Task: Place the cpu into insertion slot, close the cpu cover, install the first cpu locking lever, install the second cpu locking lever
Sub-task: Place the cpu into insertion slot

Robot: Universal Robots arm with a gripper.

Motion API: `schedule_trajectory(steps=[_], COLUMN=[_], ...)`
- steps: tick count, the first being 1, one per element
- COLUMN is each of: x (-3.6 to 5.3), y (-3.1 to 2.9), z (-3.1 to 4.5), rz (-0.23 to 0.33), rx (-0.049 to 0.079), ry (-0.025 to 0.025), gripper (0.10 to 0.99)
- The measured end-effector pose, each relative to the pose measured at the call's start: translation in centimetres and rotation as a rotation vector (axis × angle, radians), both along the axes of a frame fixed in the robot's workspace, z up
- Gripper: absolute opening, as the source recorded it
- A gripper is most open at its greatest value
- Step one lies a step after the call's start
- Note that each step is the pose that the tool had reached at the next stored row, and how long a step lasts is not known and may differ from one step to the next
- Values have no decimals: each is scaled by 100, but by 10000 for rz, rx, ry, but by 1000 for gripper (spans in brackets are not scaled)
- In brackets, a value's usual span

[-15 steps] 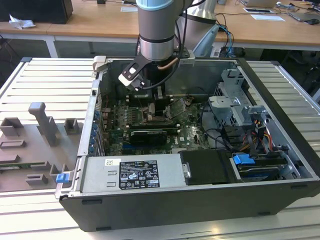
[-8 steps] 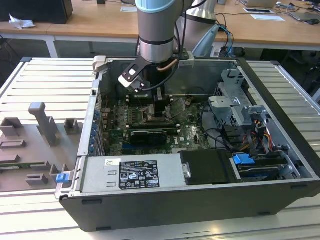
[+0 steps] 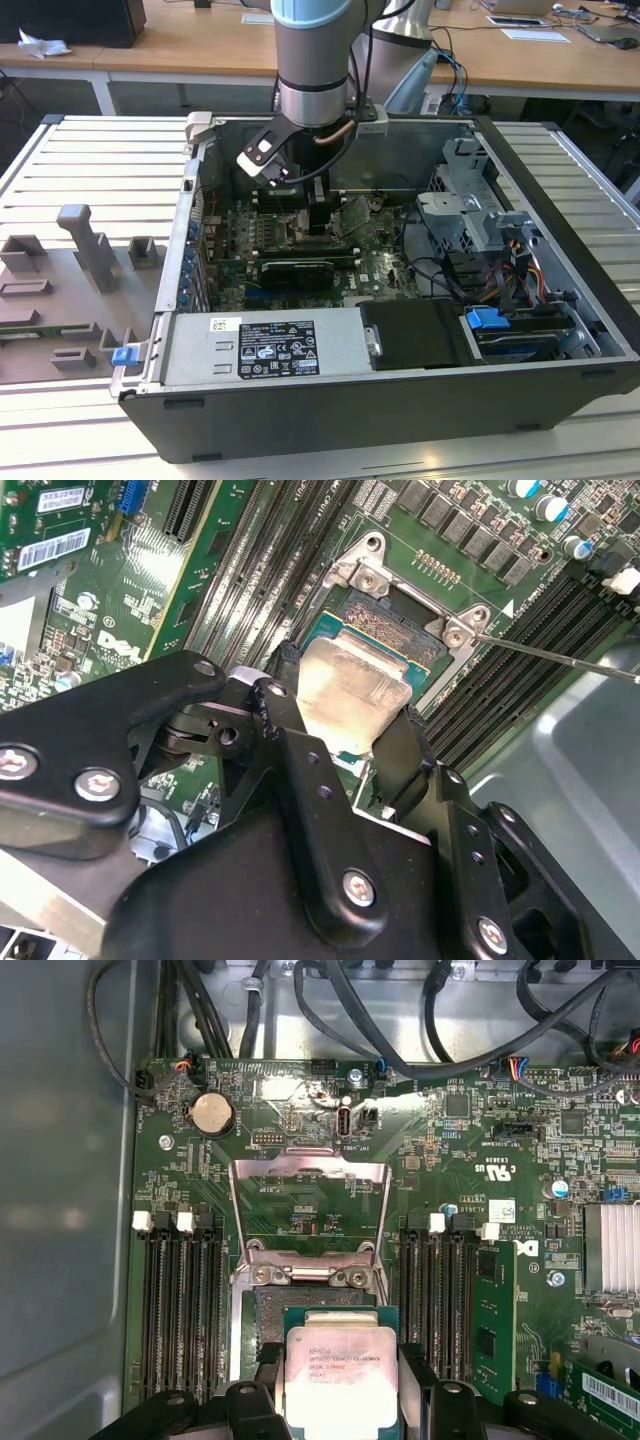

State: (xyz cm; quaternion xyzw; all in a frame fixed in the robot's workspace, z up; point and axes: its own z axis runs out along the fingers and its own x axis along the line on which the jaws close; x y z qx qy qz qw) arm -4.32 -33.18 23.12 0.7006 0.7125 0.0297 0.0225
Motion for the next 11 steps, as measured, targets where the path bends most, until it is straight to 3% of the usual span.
schedule_trajectory(steps=[11], x=[0], y=[0], z=[-24], rz=[0], rx=[0], ry=[0], gripper=[537])
